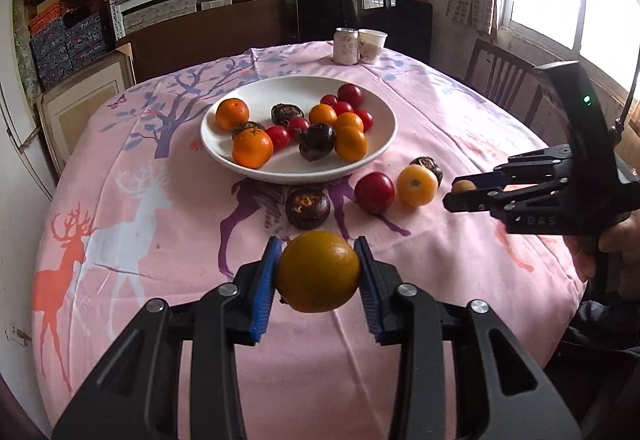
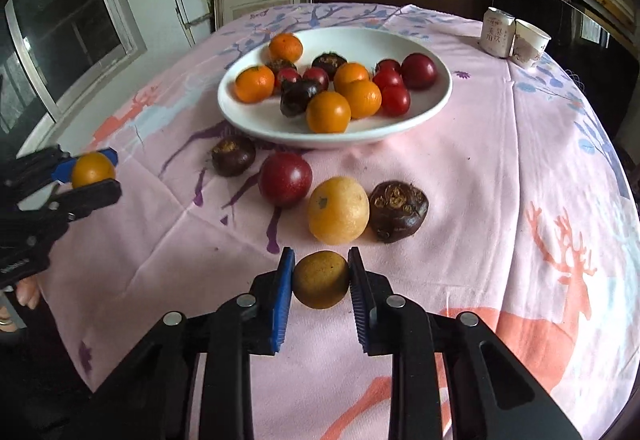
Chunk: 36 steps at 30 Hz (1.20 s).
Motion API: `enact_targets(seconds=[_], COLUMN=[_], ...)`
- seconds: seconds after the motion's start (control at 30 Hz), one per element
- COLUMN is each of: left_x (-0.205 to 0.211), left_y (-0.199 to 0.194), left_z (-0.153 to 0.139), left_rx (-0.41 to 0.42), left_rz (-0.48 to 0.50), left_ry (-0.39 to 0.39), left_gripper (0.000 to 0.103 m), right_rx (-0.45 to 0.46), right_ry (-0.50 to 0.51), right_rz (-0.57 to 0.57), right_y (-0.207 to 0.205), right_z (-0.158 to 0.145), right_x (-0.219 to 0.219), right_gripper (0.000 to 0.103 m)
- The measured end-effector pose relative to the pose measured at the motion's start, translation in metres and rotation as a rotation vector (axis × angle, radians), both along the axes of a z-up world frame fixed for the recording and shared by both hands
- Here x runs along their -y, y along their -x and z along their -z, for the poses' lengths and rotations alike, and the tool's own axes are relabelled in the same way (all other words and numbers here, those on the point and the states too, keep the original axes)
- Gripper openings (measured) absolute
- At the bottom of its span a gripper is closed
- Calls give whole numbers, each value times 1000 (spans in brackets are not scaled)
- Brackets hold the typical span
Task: Organize fruits
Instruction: 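Release the yellow tomato on the plate with the left tool while the right tool releases its fruit, then grasp a dark purple fruit with the left tool while the right tool grasps a yellow-orange tomato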
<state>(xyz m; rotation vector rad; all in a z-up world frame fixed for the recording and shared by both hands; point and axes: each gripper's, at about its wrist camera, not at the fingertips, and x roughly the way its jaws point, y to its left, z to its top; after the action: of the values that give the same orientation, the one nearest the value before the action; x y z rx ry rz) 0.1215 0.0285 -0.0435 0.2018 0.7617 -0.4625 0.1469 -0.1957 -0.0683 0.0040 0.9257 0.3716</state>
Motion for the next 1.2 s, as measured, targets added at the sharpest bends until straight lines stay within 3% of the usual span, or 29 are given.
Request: enact_targets(seconds=[0.2,0.4,0.43,0.47,0.5,0.53,0.57,0.67,0.77,0.93,1.1,1.13,1.2], left_x=[23,54,55,54,51,46,41,28,24,29,43,48,57], left_y=[-64,-133,-140,-146,-149,-148,-144,-124,-98,-68,-81,-85,-95], left_z=[-19,-10,-8,-7,-8,-12,-17,-24,-14,37,51,53,61], left_rx=[34,42,35,32,40,59,77,91,71,14,11,16,-20], left_rz=[-1,-33,-45,-69,-96,-116,-125,-115,-70,-12,-17,-15,3], left_ry=[23,-8,-8,-4,6,28,52,67,-15,-225,-208,-212,-230], left_gripper=[36,37,48,68,79,90,90,90,90,90,88,84,61], right_rx=[21,-11,-10,-7,-4,12,32,59,67,59,59,49,30], right_ry=[-111,-149,-154,-153,-149,-154,-160,-124,-107,-132,-139,-138,-130], right_rz=[37,101,109,119,129,142,145,138,111,115,127,127,128], right_y=[-72,-155,-161,-166,-168,-165,-159,-134,-95,-40,-21,-21,-19], right_z=[-43,-42,-41,-42,-44,-47,-50,-55,-50,-28,-15,-13,-9], right_x=[7,-9,-11,-12,-13,-12,-10,-4,5,27,33,33,32], right_gripper=[27,27,28,30,36,53,61,62,62,63,63,63,63])
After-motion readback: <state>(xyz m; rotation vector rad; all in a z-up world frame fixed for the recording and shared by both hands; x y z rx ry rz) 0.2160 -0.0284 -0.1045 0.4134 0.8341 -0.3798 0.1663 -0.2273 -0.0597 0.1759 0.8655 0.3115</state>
